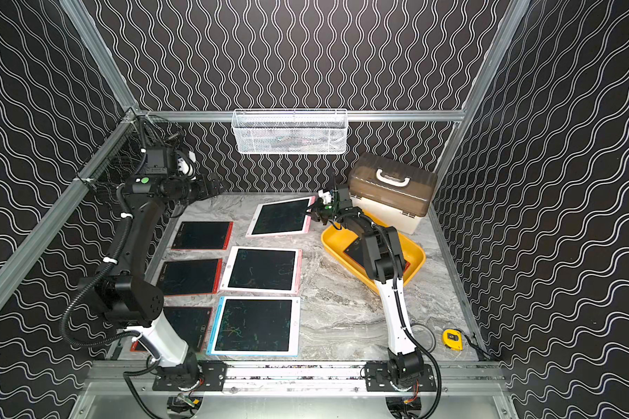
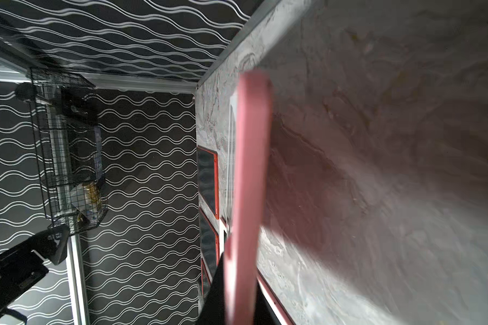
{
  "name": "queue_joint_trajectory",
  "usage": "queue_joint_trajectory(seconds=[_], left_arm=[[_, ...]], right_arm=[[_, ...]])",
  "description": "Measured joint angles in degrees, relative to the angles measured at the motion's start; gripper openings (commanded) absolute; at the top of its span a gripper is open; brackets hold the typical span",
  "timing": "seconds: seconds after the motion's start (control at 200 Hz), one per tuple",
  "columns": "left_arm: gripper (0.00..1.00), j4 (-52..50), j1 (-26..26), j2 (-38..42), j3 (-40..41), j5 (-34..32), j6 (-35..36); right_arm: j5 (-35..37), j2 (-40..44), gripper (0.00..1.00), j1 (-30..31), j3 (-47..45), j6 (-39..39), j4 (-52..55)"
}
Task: Take out the writing tablet from the storage box
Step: Place the writing tablet at the center of the board.
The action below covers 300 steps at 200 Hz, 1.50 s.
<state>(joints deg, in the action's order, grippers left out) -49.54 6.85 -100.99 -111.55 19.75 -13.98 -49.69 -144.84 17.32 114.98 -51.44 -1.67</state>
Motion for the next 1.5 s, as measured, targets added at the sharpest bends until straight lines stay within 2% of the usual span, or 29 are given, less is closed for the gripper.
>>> queue_joint_trajectory(seconds=[0.585, 0.941, 1.046, 1.161, 1.211, 1.301, 1.351, 1.456, 1.501], left_arm=[[0.99, 0.2, 0.0, -1.4, 0.0, 0.7, 0.4], [0.99, 0.2, 0.0, -1.3, 0.9, 0.6, 0.4], [0.99, 0.3, 0.0, -1.3, 1.1, 0.6, 0.4], [0.99, 0.3, 0.0, -1.3, 1.4, 0.6, 0.4], [0.99, 0.3, 0.0, -1.3, 1.5, 0.7, 0.4], [0.99, 0.5, 0.0, -1.2, 1.8, 0.7, 0.4], [0.99, 0.5, 0.0, -1.2, 2.0, 0.7, 0.4], [0.99, 0.5, 0.0, -1.2, 2.1, 0.7, 0.4], [0.99, 0.5, 0.0, -1.2, 2.1, 0.7, 0.4]], right_arm=[[-2.5, -8.8, 0.01, 1.9, 7.5, -2.1, -2.5], [-2.4, -10.2, 0.07, 3.2, 8.8, -2.1, -2.8], [-2.0, -10.2, 0.17, 3.2, 8.9, -2.1, -2.5], [0.3, -10.2, 0.20, 3.3, 9.1, -1.9, -1.4], [0.9, -10.2, 0.28, 3.3, 9.3, -1.6, -0.6], [2.4, -10.1, 0.35, 3.3, 9.9, 0.0, 1.7], [3.1, -10.1, 0.44, 3.3, 10.3, 0.0, 3.1], [4.4, -10.1, 0.47, 3.3, 11.4, 1.7, 5.9], [5.1, -10.1, 0.52, 3.3, 12.0, 2.3, 7.4]])
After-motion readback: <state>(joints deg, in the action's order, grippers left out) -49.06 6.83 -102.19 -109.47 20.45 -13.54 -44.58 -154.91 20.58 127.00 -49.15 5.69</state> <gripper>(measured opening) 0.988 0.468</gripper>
